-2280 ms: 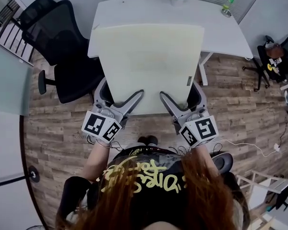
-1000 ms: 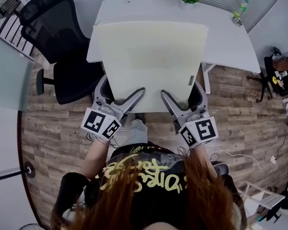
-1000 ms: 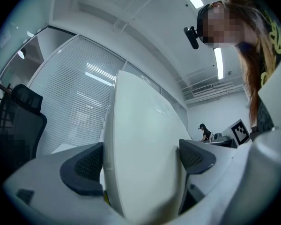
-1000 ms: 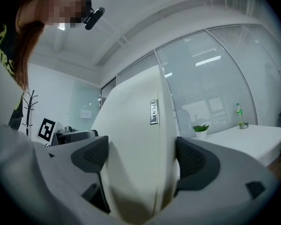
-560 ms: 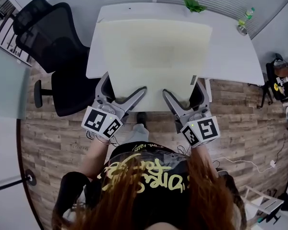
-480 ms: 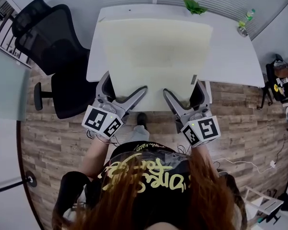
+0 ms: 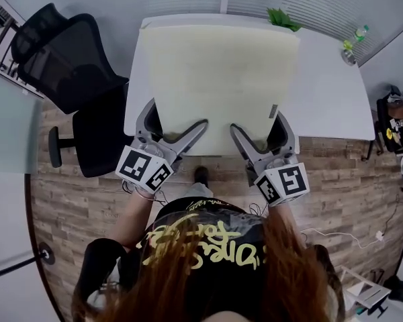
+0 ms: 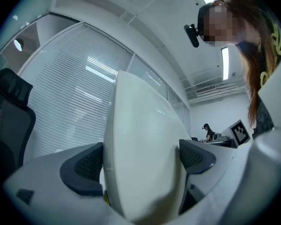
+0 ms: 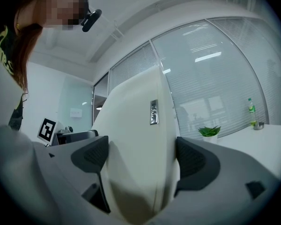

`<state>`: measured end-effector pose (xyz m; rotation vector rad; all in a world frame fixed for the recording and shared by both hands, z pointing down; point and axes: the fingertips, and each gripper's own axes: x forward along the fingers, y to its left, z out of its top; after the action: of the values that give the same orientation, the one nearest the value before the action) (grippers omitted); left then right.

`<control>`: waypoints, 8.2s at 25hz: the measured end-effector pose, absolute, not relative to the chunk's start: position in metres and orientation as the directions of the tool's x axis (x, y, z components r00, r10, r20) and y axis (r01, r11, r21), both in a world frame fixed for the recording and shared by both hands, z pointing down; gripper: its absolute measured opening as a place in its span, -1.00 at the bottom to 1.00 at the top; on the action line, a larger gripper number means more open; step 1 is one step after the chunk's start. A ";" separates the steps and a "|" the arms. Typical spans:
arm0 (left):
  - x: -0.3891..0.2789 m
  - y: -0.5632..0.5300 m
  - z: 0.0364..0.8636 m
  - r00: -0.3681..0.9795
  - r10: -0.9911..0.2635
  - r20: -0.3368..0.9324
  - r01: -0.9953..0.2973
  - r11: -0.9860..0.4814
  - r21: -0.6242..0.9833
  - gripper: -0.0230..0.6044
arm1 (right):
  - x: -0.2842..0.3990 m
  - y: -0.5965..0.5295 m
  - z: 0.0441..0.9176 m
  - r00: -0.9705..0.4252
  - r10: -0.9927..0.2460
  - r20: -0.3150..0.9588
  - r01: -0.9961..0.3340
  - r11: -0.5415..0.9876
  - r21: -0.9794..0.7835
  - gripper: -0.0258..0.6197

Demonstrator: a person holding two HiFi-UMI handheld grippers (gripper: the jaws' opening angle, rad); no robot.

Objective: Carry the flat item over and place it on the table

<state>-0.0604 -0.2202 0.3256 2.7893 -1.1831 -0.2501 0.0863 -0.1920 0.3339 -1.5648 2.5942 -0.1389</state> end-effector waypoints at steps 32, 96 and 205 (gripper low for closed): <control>-0.064 -0.352 0.311 0.653 -0.748 -0.120 -0.731 -0.664 0.161 0.67 | 0.083 -0.329 0.318 -0.500 -0.864 -0.062 -0.856 0.503 -0.122 0.42; -0.043 -0.398 0.479 0.623 -0.697 0.356 -0.771 -0.471 0.428 0.69 | 0.102 -0.377 0.483 -0.503 -0.778 0.377 -0.842 0.342 -0.417 0.42; -0.034 -0.368 0.283 0.548 -0.836 0.032 -0.836 -0.548 0.013 0.61 | 0.071 -0.361 0.287 -0.514 -0.855 -0.068 -0.855 0.517 -0.031 0.41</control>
<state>-0.0344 -0.3679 0.2831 2.7408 -1.4808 0.0338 0.0705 -0.3614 0.2869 -1.5079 2.6708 0.0092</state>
